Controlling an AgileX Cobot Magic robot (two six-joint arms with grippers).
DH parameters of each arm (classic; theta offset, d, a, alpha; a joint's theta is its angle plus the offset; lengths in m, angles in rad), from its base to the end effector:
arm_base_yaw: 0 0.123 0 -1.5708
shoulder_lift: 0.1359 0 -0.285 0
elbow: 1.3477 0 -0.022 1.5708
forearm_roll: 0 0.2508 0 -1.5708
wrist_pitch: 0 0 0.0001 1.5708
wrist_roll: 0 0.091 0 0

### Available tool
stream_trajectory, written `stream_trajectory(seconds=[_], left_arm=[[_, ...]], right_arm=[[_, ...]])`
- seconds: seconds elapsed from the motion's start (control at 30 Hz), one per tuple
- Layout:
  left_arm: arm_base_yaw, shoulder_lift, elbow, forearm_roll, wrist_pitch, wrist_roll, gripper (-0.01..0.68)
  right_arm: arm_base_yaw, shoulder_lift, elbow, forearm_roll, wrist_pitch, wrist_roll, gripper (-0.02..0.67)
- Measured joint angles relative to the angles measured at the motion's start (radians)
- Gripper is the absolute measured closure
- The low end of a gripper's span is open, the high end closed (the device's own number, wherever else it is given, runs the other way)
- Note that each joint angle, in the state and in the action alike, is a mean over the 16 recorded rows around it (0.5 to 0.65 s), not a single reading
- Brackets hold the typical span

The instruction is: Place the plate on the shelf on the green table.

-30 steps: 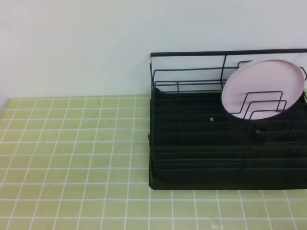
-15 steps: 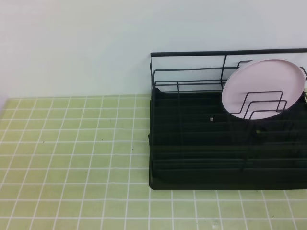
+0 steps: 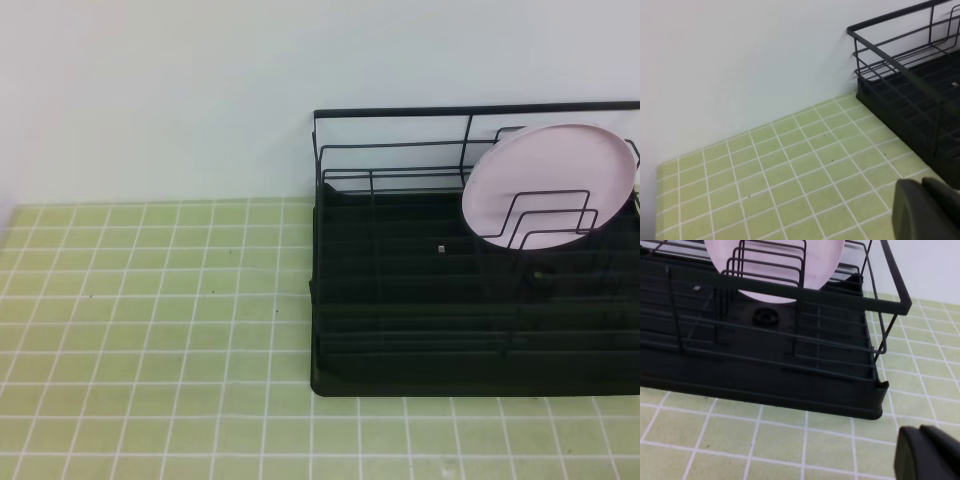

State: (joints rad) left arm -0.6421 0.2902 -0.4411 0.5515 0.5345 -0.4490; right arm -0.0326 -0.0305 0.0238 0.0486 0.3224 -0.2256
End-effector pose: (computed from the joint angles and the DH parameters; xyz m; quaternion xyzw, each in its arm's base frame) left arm 0.0661 -0.0191 0.3013 0.1799 0.7596 -0.0826 0.6195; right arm 0.0528 -0.0003 0.1777 -0.0622 0.7805 -0.0599 0.6191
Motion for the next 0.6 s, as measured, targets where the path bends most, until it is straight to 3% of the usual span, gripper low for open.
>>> stream_trajectory(seconds=[0.13,0.27,0.4,0.6], left_arm=[[0.023,-0.010,0.000,0.000,0.000,0.006,0.675],[0.090,-0.024,0.001,0.003,-0.005,0.015,0.675],[0.200,-0.043,0.001,-0.006,-0.041,0.017,0.675],[0.419,-0.074,0.002,-0.088,-0.142,0.018,0.675]], right_arm=[[0.000,0.000,0.000,0.000,0.000,0.000,0.652],[0.000,0.000,0.000,0.001,0.000,0.001,0.652],[0.000,0.000,0.000,0.001,0.000,0.001,0.652],[0.000,0.000,0.000,0.002,0.000,0.001,0.652]])
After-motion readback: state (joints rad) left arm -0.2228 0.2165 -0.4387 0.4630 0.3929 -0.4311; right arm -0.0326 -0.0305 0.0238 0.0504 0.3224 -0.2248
